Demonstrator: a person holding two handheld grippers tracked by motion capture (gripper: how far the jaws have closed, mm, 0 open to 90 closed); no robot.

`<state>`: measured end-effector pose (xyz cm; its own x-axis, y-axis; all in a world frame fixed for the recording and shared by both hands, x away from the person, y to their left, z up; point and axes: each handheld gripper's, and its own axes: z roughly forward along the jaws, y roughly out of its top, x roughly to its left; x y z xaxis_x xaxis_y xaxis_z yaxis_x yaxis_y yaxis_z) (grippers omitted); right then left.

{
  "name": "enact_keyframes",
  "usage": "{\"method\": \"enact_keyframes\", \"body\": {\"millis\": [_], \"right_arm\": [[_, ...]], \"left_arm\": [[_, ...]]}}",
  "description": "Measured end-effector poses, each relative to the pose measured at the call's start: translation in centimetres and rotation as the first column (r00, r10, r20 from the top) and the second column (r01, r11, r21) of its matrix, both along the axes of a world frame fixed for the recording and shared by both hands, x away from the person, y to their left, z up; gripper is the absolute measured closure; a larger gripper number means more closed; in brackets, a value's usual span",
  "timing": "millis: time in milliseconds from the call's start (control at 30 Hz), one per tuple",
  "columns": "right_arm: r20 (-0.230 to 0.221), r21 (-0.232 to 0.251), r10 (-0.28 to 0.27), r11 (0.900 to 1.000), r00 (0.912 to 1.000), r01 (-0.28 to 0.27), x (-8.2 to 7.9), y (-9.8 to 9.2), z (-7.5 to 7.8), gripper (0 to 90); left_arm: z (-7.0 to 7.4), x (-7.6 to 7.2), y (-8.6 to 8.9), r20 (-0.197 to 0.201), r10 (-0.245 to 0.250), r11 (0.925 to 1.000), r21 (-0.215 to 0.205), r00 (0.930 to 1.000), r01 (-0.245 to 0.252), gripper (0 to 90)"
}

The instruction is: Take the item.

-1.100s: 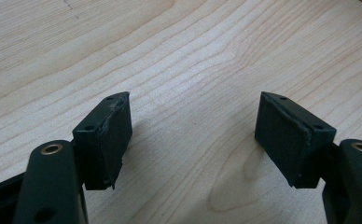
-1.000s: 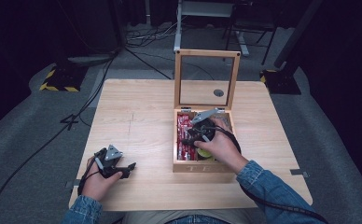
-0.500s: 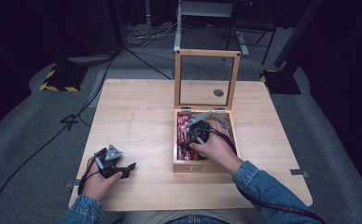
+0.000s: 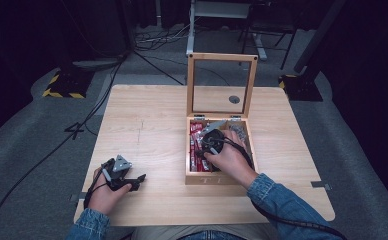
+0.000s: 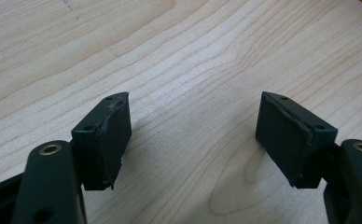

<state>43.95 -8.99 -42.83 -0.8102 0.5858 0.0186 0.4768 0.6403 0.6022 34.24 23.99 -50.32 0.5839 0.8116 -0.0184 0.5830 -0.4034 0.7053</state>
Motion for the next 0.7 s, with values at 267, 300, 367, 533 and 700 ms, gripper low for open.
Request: {"method": "enact_keyframes", "body": {"millis": [267, 300, 367, 533, 700], "right_arm": [[-0.036, 0.061, -0.020, 0.998, 0.9991, 0.022, -0.5, 0.2, 0.5, 75.5], [-0.041, 0.069, -0.019, 0.997, 0.9990, 0.022, -0.6, 0.2, 0.6, 76.5], [-0.061, 0.092, -0.014, 0.996, 0.9980, 0.020, -0.8, 0.3, 0.8, 78.6], [-0.049, 0.136, -0.007, 0.991, 0.9988, 0.014, -1.1, 0.3, 1.6, 80.3], [-0.044, 0.172, -0.004, 0.985, 0.9990, 0.011, -1.2, 0.0, 2.2, 80.5]], "left_arm": [[0.0, 0.0, 0.0, 0.000, 0.000, 1.0000, -0.001, 1.0000, 0.000, 27.0], [0.0, 0.0, 0.0, 0.000, 0.000, 1.0000, -0.001, 1.0000, 0.000, 27.0], [0.0, 0.0, 0.0, 0.000, 0.000, 1.0000, -0.001, 1.0000, 0.000, 27.0], [0.0, 0.0, 0.0, -0.002, -0.001, 1.0000, -0.002, 1.0000, 0.001, 26.8], [0.0, 0.1, -0.1, -0.003, -0.002, 1.0000, -0.005, 1.0000, 0.002, 26.6]]}}
